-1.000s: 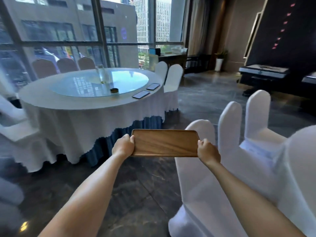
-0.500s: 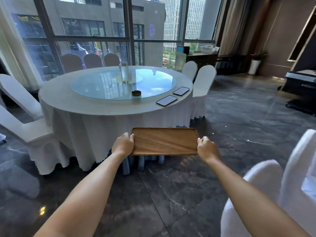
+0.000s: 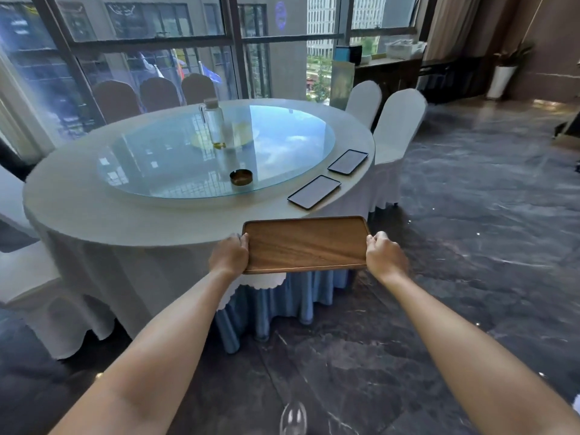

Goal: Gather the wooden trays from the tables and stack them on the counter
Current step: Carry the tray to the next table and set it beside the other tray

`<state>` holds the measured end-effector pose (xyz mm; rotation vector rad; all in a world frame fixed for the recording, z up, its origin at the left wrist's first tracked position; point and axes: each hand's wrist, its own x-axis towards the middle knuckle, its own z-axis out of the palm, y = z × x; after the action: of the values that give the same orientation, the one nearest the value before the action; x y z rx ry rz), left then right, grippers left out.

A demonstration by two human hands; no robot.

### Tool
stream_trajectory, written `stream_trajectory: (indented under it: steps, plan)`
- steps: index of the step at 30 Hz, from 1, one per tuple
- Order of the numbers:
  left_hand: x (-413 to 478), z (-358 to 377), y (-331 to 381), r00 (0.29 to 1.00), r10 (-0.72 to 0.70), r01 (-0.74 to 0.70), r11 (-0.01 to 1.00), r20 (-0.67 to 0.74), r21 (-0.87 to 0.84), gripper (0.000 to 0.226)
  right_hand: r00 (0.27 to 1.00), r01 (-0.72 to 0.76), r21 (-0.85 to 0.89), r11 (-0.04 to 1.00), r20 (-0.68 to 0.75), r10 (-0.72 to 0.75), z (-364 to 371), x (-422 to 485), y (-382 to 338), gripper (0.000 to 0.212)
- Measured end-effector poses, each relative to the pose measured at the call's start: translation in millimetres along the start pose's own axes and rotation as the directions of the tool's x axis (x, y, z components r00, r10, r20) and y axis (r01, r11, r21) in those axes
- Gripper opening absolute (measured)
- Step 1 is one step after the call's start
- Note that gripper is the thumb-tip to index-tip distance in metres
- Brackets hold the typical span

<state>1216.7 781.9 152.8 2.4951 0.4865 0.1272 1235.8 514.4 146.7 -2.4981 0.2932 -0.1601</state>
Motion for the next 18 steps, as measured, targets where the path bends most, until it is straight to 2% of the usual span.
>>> stream_trajectory:
  steps: [5,10,18]
  plan:
    - [106,59,20,1.0,-0.023,0.023,1.0,0.018,-0.008,0.049,1.0,0.006,-0.026,1.0,0.01,-0.006,38,114,-2,0.037]
    - [217,106,53,0.992,-0.117,0.118,0.993,0.047,-0.022,0.054,0.998,0.03,-0.104,0.994,0.056,-0.024,66,241,-16,0.038]
    - [313,160,87,0.97,-0.223,0.22,0.975,0.092,0.038,0.055,0.974,0.199,-0.284,0.938,0.159,-0.159,93,388,-22,0.037]
